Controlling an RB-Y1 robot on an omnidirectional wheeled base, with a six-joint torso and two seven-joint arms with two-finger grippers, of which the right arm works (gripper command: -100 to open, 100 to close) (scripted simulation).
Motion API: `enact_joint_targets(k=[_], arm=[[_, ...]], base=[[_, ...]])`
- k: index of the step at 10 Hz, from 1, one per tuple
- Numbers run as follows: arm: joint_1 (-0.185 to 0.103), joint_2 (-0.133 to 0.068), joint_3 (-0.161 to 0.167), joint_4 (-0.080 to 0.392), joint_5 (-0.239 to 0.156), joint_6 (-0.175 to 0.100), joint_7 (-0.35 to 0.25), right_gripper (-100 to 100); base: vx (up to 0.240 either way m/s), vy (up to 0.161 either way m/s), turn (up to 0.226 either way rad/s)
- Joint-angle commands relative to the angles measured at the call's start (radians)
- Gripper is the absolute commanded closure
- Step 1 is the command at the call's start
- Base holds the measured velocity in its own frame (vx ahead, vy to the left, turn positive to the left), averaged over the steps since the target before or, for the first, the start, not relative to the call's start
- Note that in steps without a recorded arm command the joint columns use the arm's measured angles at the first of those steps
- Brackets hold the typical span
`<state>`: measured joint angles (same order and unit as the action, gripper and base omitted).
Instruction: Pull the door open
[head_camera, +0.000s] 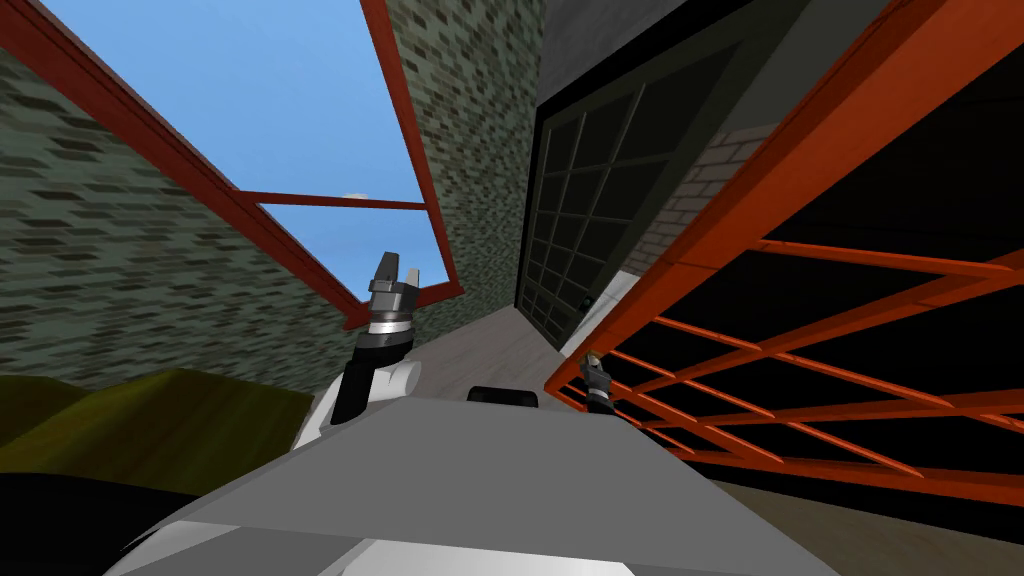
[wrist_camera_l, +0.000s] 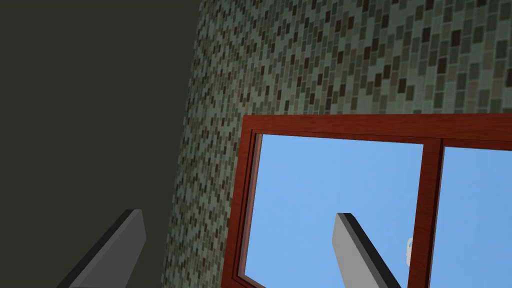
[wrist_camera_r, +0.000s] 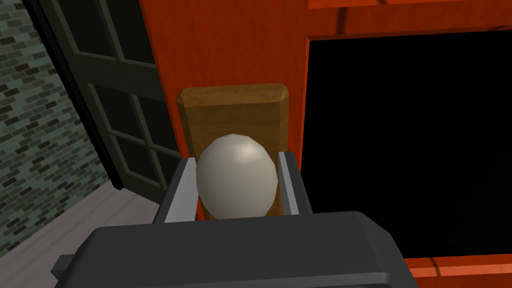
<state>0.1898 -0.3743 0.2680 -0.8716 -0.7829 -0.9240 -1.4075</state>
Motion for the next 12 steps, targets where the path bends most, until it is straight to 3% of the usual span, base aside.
enact_joint_targets(k=[1,2,7,9,10,12], arm=[[0.000,0.000,0.000,0.000,0.000,0.000,0.000,100],[0.011,-0.013,0.026,-0.006,0.012,-0.009,-0.020,100],[0.041,-0.063,0.089,-0.028,0.044,-0.042,-0.077,100],[0.050,-0.079,0.108,-0.035,0.054,-0.053,-0.095,100],[0.050,-0.073,0.102,-0.034,0.050,-0.043,-0.086,100],[0.066,-0.092,0.130,-0.030,0.064,-0.069,-0.113,100]], base=[[-0.116,-0.011,0.029],[-0.167,0.003,0.099],[-0.250,-0.003,0.108],[-0.233,-0.021,0.070],[-0.105,-0.006,0.017],[-0.189,-0.032,0.122]])
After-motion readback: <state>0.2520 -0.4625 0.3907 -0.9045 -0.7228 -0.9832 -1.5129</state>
